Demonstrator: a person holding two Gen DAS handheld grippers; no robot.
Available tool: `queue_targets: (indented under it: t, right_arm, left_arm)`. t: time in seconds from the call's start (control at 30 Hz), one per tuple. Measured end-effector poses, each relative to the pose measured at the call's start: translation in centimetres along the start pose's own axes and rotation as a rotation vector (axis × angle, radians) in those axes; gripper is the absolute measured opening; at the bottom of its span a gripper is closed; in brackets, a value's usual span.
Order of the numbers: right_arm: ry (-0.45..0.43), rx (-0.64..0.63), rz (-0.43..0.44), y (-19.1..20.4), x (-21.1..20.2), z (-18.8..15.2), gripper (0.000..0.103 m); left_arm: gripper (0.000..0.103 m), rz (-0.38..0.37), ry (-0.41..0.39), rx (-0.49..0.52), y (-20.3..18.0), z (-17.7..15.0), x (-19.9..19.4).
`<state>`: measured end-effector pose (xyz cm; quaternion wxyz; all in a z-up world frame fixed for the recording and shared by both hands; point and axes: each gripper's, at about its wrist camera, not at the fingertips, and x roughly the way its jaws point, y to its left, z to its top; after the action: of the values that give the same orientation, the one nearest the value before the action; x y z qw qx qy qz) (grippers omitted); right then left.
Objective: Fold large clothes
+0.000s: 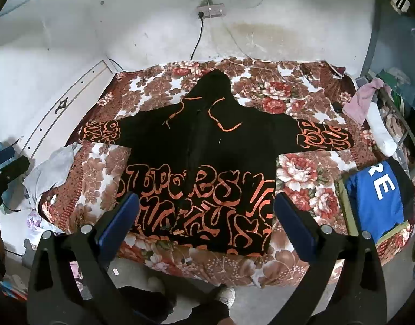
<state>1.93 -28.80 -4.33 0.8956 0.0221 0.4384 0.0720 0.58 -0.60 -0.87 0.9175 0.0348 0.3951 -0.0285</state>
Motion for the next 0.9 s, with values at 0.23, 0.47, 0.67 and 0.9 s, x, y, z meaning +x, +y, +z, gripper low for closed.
queue_targets:
  t: [0.23,0.47,0.67,0.9]
  right_arm:
    - [-0.011,-0.007,0.010,0.0,0.2,0.4,0.098]
    - [-0.011,-0.011,0.007,0.0,0.4,0.3,0.098]
    - [-0.012,-0.010,0.006,-0.4,0.7,0.7,0.098]
    - [-0.012,-0.009,0.008,-0.4,0.8,0.9,0.098]
  left_arm:
    - [0.098,-0.004,-0.021,-0.012,0.4,0.3,0.0]
    - [0.098,0.001,-0.023,-0.012,0.1,0.4,0.1]
    - [0.098,0.016,-0.018,-0.006,-0.5,0.8,0.5]
    - [0.098,0.036,-0.036,0.015,-1.0,1.5,0.4]
